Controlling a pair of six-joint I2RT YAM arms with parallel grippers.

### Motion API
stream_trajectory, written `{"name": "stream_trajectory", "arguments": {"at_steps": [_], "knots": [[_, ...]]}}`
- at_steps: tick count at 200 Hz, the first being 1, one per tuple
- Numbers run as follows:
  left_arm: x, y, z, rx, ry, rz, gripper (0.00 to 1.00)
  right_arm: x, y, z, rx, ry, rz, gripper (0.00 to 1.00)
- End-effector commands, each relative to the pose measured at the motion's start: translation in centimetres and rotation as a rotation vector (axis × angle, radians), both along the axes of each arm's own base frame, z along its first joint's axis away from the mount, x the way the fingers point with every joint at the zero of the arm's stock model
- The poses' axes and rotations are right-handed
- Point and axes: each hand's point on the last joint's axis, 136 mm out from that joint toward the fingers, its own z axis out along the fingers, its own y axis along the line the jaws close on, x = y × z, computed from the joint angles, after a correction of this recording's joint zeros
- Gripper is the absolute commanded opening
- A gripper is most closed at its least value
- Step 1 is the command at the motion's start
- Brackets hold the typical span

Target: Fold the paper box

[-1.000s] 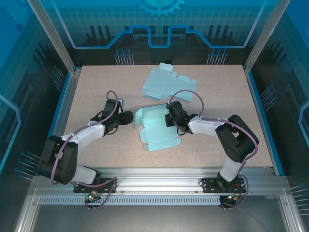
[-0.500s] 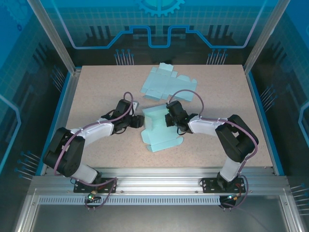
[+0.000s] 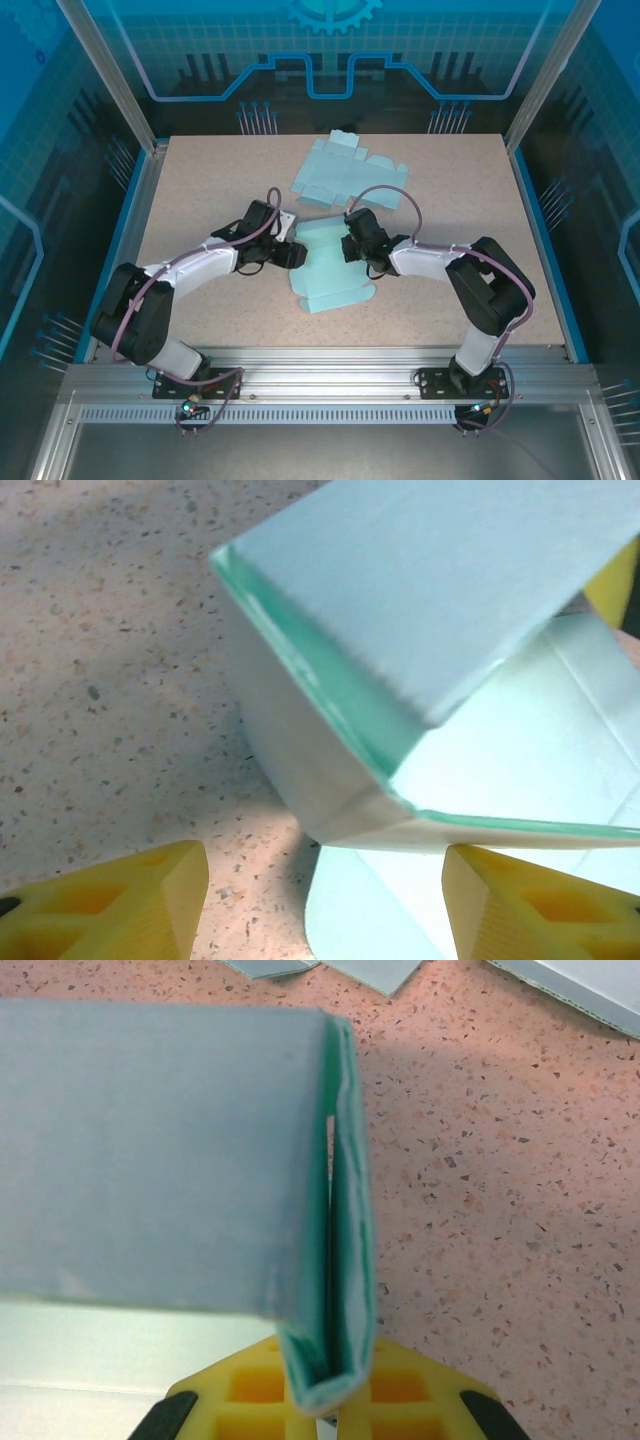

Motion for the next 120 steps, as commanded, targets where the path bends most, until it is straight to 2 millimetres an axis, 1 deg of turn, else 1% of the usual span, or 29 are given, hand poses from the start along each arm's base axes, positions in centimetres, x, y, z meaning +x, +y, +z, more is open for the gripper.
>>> {"name": "stream_trajectory", "arguments": {"at_steps": [1, 19, 48, 85, 120], "knots": [[-0.9, 0.1, -0.7, 0.028, 0.051, -0.028, 0.65, -0.3, 1.1, -0.1, 0.01, 0.011, 0.028, 0.09], [0.2, 0.5, -0.8, 0.062, 0.026, 0.005, 0.64, -0.3, 1.2, -0.1, 0.014, 0.015, 0.032, 0.09], [2.2, 0.2, -0.7, 0.055, -0.034, 0.032, 0.64, -0.3, 1.2, 0.1, 0.015, 0.011, 0.032, 0.09], [3.4, -0.7, -0.6, 0.017, -0.063, 0.04, 0.65, -0.4, 0.9, 0.2, 0.01, 0.007, 0.029, 0.09], [4.6, -0.7, -0.7, -0.001, -0.084, 0.095, 0.65, -0.4, 1.0, 0.2, 0.013, 0.006, 0.032, 0.08]]}}
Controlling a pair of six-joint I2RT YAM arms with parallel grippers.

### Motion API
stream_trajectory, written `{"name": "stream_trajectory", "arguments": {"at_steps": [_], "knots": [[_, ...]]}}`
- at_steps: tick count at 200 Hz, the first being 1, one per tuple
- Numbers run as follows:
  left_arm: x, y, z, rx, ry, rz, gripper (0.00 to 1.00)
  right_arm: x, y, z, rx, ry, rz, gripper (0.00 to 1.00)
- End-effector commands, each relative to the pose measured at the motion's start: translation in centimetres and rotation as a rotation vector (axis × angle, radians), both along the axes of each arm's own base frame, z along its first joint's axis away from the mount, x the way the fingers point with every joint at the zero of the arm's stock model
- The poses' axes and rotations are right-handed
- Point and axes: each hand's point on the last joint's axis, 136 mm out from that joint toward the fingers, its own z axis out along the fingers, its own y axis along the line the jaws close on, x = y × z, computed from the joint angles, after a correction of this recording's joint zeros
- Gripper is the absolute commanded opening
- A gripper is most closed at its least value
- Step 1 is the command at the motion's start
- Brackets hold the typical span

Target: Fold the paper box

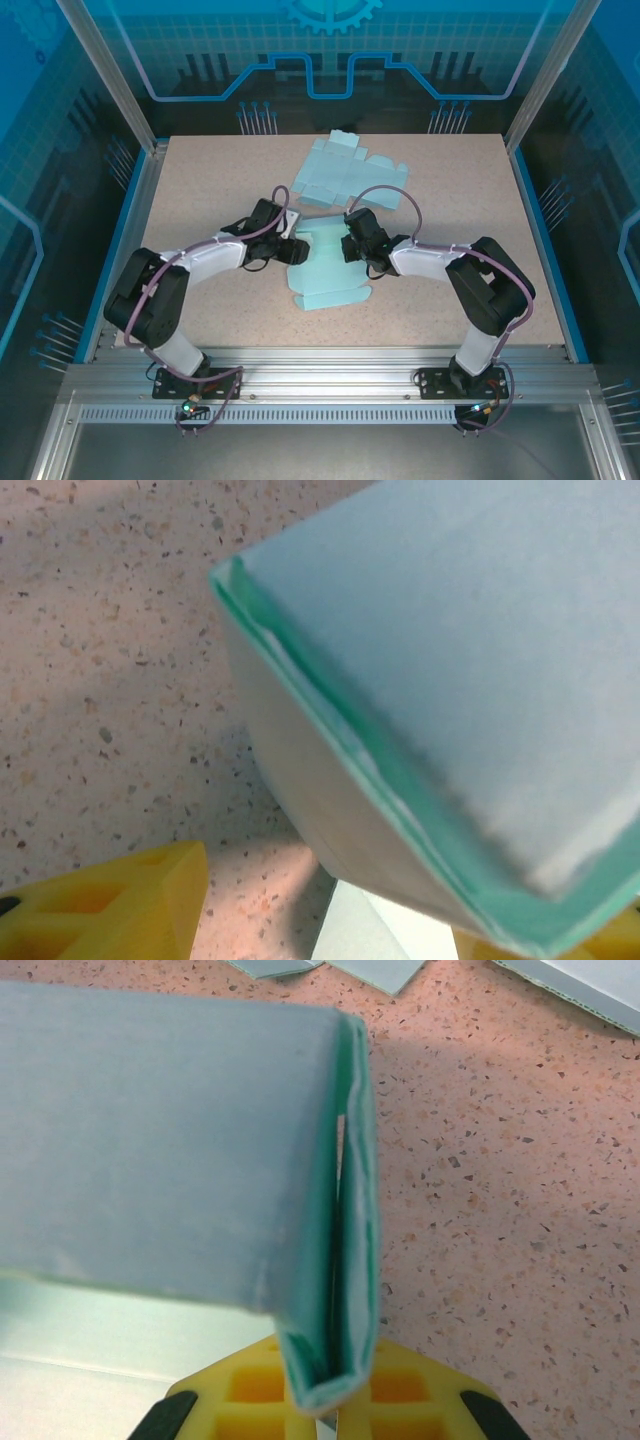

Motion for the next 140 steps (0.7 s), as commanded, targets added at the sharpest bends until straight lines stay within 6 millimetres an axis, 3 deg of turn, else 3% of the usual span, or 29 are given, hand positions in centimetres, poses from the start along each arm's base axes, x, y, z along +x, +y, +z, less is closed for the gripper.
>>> {"name": "stream_trajectory", "arguments": {"at_steps": [1, 31, 116, 140], "knots": [[2.3, -0.7, 1.4, -0.037, -0.072, 0.055, 0.65, -0.4, 0.9, 0.2, 0.008, 0.004, 0.027, 0.09], [3.5, -0.8, 1.3, -0.051, -0.086, 0.107, 0.61, -0.3, 1.1, 0.1, 0.013, 0.01, 0.031, 0.09], [4.4, 0.1, 0.5, 0.07, -0.147, 0.183, 0.14, -0.1, 1.2, -0.1, 0.008, 0.031, 0.014, 0.09], [4.1, -0.3, 0.8, 0.064, -0.141, 0.17, 0.08, 0.2, 1.2, 0.0, 0.002, 0.035, 0.005, 0.1]]}}
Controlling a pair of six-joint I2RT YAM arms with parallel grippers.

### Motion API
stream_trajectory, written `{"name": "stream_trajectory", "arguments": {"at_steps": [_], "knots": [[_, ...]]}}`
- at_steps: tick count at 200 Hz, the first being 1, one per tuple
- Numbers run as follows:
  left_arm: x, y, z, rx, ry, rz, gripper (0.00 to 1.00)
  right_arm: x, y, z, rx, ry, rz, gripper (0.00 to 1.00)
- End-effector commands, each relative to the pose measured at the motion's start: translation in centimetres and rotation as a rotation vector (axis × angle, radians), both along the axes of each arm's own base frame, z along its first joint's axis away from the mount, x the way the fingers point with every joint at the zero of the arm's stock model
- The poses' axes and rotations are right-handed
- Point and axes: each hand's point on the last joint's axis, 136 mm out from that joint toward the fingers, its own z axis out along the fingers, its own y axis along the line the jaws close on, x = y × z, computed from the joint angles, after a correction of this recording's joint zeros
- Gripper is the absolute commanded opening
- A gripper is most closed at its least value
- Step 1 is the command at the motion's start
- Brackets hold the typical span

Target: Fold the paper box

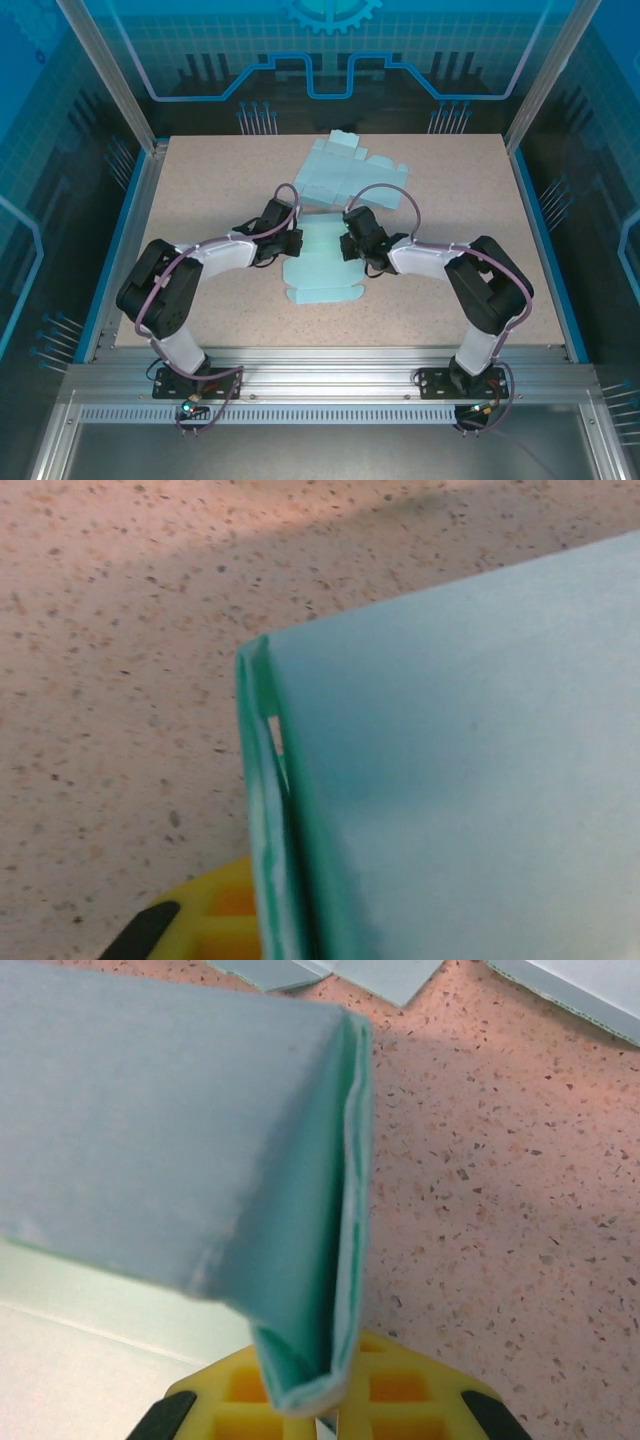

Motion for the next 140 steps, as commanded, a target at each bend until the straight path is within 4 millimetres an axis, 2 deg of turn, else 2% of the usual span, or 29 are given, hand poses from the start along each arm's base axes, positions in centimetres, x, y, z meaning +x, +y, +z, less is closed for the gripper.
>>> {"name": "stream_trajectory", "arguments": {"at_steps": [1, 26, 51, 92, 140], "knots": [[0.8, -1.0, 1.4, -0.021, -0.038, -0.002, 0.08, -0.2, 0.8, -0.4, -0.004, 0.034, 0.004, 0.1], [-0.1, -1.1, 1.7, -0.029, -0.001, -0.001, 0.0, 0.1, 0.5, -0.1, -0.025, 0.032, -0.013, 0.16], [-1.3, -1.2, 2.3, -0.053, 0.057, -0.008, 0.0, 0.3, -0.2, 0.3, -0.078, 0.024, -0.038, 0.23], [-3.4, -1.8, 2.8, -0.062, 0.195, -0.055, 0.0, 0.5, -1.3, 0.8, -0.2, 0.004, -0.078, 0.23], [-5.8, -1.0, 2.1, 0.001, 0.391, -0.034, 0.0, -0.3, -2.3, 1.8, -0.45, -0.007, -0.122, 0.22]]}}
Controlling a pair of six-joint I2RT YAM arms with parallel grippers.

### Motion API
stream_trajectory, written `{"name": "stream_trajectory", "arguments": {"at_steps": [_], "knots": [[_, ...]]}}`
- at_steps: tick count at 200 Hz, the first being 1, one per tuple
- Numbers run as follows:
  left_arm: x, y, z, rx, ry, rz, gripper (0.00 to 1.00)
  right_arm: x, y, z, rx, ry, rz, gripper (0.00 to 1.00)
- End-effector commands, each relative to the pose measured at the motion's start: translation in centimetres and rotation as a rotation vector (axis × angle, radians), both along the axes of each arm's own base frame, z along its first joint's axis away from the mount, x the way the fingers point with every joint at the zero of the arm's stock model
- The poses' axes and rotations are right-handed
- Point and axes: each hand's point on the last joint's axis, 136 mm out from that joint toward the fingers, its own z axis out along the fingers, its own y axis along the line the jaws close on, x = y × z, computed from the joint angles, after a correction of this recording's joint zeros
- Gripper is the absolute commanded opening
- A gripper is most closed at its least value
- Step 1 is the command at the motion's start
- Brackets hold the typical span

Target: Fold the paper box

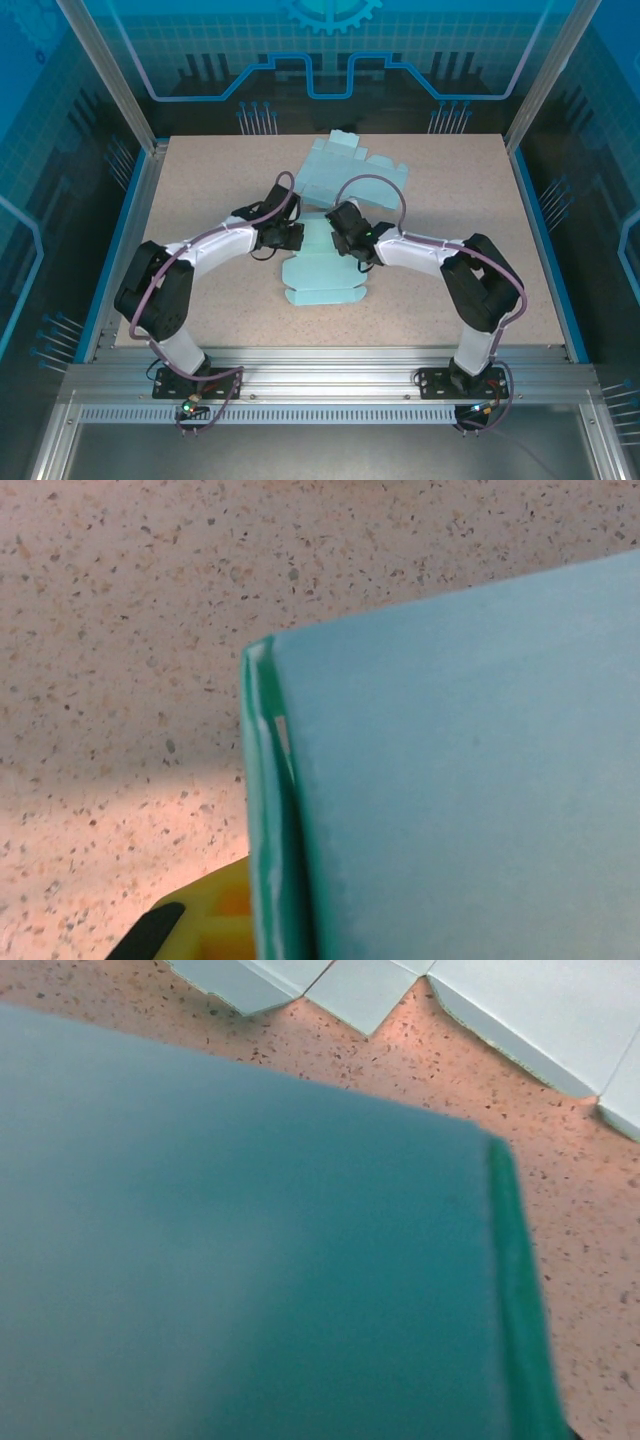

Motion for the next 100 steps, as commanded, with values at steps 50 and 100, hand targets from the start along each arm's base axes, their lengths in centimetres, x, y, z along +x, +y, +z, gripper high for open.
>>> {"name": "stream_trajectory", "arguments": {"at_steps": [50, 100], "knots": [[-6.0, -0.3, -1.9, 0.003, 0.332, -0.047, 0.0, -3.1, -3.0, -1.0, -0.449, 0.082, -0.065, 0.21], [-7.2, -0.4, -3.4, -0.004, 0.407, -0.035, 0.0, -6.0, -4.2, -3.1, -0.596, 0.187, -0.05, 0.21]]}}
